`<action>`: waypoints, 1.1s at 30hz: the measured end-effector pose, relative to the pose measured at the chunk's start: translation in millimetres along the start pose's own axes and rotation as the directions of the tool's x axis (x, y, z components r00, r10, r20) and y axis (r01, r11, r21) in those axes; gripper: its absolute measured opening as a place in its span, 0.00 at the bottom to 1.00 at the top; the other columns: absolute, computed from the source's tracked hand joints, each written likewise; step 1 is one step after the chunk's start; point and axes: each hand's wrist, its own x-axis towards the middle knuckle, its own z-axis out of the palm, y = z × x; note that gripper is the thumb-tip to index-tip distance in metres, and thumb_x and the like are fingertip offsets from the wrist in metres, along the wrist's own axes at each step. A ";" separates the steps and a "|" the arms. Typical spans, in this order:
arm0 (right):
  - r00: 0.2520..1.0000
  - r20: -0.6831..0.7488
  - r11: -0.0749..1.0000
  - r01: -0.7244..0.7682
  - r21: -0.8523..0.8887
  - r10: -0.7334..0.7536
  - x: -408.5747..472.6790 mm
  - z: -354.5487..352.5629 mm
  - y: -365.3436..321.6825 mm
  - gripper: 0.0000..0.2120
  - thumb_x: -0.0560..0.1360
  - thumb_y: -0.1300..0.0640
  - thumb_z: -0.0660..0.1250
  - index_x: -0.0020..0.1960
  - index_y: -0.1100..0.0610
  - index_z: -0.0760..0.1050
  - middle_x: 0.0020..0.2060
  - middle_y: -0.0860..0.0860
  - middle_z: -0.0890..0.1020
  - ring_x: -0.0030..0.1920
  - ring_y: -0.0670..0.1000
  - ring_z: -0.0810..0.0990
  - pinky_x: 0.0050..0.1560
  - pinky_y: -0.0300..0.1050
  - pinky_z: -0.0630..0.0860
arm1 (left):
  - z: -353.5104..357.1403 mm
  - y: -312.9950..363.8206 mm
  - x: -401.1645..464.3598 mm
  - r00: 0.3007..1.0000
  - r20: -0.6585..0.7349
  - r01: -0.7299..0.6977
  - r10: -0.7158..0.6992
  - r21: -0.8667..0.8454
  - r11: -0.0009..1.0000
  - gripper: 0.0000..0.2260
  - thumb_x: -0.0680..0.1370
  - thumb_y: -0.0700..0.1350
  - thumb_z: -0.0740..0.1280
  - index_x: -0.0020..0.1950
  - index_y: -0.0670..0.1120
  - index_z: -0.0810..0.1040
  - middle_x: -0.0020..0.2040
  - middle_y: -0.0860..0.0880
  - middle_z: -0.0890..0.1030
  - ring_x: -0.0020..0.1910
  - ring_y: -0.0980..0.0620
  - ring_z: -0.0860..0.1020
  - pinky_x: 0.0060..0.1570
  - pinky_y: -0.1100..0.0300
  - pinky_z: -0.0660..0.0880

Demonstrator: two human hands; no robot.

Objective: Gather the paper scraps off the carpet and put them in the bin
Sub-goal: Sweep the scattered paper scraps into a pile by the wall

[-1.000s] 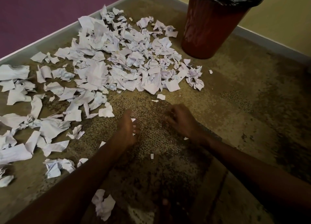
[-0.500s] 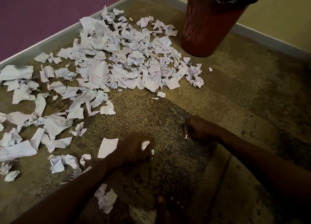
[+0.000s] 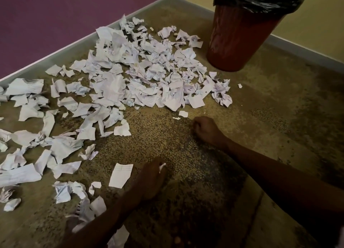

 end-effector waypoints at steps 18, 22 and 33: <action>0.973 -0.225 0.990 0.008 -0.143 -0.040 51.8 33.7 -13.9 0.06 0.80 0.58 0.57 0.49 0.59 0.71 0.43 0.59 0.79 0.45 0.59 0.77 0.39 0.45 0.63 | -108.5 -7.7 31.8 0.768 0.136 0.270 -0.626 -0.955 0.123 0.13 0.84 0.44 0.55 0.42 0.44 0.73 0.35 0.50 0.73 0.25 0.58 0.71 0.21 0.67 0.67; 0.982 -0.188 0.993 -0.011 0.121 0.034 40.1 30.3 -22.5 0.09 0.81 0.60 0.58 0.48 0.64 0.74 0.43 0.63 0.79 0.45 0.60 0.77 0.41 0.47 0.63 | -134.7 -24.0 11.4 0.710 0.128 0.384 -0.693 -0.895 0.228 0.10 0.83 0.45 0.59 0.46 0.43 0.76 0.28 0.51 0.76 0.22 0.58 0.72 0.20 0.68 0.67; 0.895 0.256 0.930 0.352 0.102 -0.367 -16.1 119.1 -136.1 0.18 0.79 0.54 0.54 0.40 0.60 0.78 0.39 0.57 0.80 0.42 0.57 0.77 0.45 0.44 0.68 | -198.1 -42.1 -48.3 0.746 -0.381 0.555 -0.546 -0.099 0.826 0.24 0.76 0.65 0.62 0.29 0.49 0.72 0.26 0.50 0.75 0.30 0.51 0.75 0.34 0.58 0.67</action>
